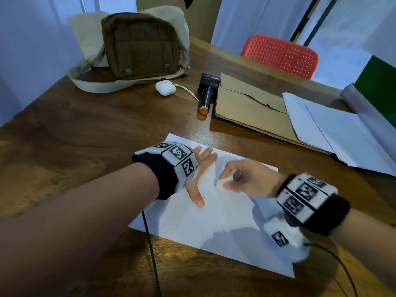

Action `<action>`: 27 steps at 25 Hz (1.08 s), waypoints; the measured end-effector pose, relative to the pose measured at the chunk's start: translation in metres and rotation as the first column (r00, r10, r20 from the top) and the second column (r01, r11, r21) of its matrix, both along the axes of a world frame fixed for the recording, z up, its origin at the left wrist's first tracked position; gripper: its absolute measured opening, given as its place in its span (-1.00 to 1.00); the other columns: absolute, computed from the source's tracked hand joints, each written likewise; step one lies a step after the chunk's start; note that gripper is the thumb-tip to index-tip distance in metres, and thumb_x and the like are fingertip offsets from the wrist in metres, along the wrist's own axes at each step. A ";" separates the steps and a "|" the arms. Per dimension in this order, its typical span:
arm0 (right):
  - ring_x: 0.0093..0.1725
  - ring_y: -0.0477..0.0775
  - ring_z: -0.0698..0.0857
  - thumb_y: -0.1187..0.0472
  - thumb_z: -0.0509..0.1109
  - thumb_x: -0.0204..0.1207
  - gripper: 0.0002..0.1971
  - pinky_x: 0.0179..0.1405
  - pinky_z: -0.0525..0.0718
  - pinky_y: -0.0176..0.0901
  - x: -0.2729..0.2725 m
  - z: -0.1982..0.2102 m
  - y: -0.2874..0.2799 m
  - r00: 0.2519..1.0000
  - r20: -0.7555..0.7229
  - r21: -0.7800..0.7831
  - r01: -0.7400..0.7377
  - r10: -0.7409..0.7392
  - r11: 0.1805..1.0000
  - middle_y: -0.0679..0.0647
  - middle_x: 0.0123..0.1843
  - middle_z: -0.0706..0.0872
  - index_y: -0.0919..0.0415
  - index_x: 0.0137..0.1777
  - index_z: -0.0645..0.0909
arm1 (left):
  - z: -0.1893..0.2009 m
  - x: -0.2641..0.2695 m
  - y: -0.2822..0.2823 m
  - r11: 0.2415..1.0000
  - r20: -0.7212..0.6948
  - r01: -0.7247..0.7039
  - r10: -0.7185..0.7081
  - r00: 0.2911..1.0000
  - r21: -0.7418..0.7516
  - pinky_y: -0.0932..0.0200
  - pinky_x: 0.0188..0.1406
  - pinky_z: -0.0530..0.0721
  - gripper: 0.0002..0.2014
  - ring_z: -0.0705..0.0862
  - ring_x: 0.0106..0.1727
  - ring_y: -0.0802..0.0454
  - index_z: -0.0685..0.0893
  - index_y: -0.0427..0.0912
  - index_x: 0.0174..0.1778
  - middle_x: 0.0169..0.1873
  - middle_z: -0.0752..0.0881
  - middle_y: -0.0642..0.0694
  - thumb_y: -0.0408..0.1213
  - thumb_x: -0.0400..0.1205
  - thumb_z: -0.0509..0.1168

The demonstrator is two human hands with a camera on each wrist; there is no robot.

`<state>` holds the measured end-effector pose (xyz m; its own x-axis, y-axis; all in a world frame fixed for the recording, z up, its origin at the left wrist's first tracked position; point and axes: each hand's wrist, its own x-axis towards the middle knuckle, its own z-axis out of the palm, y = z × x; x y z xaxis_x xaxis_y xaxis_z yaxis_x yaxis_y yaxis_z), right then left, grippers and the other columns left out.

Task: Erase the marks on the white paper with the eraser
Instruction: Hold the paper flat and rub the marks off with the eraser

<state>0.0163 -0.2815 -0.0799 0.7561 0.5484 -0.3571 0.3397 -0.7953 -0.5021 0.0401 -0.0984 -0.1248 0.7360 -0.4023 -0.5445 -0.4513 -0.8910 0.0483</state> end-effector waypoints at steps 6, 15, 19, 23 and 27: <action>-0.41 -0.19 0.50 0.22 0.40 0.50 -0.92 -0.40 0.44 -0.51 0.009 0.002 0.004 0.991 0.133 -0.049 0.035 -0.028 0.998 -0.10 -0.41 0.52 0.09 -0.03 0.67 | 0.009 -0.009 -0.004 0.999 -0.056 -0.038 0.036 0.998 -0.037 -0.16 0.59 -0.25 0.43 -0.42 0.63 -0.08 -0.49 -0.06 0.59 0.61 -0.46 -0.05 0.27 0.20 0.53; -0.40 -0.16 0.51 0.20 0.40 0.50 -0.87 -0.34 0.43 -0.42 0.006 0.009 0.002 0.998 -0.017 -0.127 -0.065 0.063 0.990 -0.08 -0.40 0.56 -0.08 -0.16 0.58 | 0.004 -0.004 -0.001 1.000 -0.025 -0.008 0.008 1.000 0.015 -0.21 0.59 -0.26 0.38 -0.43 0.63 -0.13 -0.51 -0.02 0.57 0.60 -0.47 -0.07 0.35 0.25 0.45; -0.41 -0.15 0.54 0.25 0.41 0.49 -0.85 -0.35 0.47 -0.37 0.021 0.008 0.010 0.997 0.068 -0.041 0.038 -0.035 0.998 -0.05 -0.40 0.58 -0.04 -0.20 0.58 | 0.003 -0.003 -0.002 1.000 -0.025 -0.018 0.018 1.000 -0.002 -0.19 0.59 -0.25 0.36 -0.43 0.63 -0.12 -0.50 -0.01 0.58 0.61 -0.46 -0.06 0.33 0.26 0.45; -0.44 -0.13 0.50 0.25 0.43 0.48 -0.91 -0.30 0.47 -0.40 0.004 0.011 -0.007 0.986 -0.148 -0.121 -0.094 0.075 0.988 -0.02 -0.45 0.59 0.02 -0.12 0.65 | -0.004 0.001 0.001 1.000 -0.013 -0.015 0.016 1.000 0.019 -0.26 0.59 -0.20 0.40 -0.42 0.63 -0.13 -0.53 0.03 0.56 0.60 -0.47 -0.02 0.39 0.19 0.44; -0.39 -0.13 0.57 0.25 0.41 0.49 -0.90 -0.28 0.50 -0.35 0.021 0.010 0.011 0.999 0.027 -0.060 0.040 -0.038 0.997 0.06 -0.34 0.66 0.01 -0.13 0.62 | -0.004 0.000 0.000 1.000 -0.024 -0.020 0.020 1.000 0.005 -0.24 0.58 -0.24 0.39 -0.43 0.63 -0.12 -0.52 0.04 0.56 0.60 -0.47 -0.02 0.38 0.19 0.44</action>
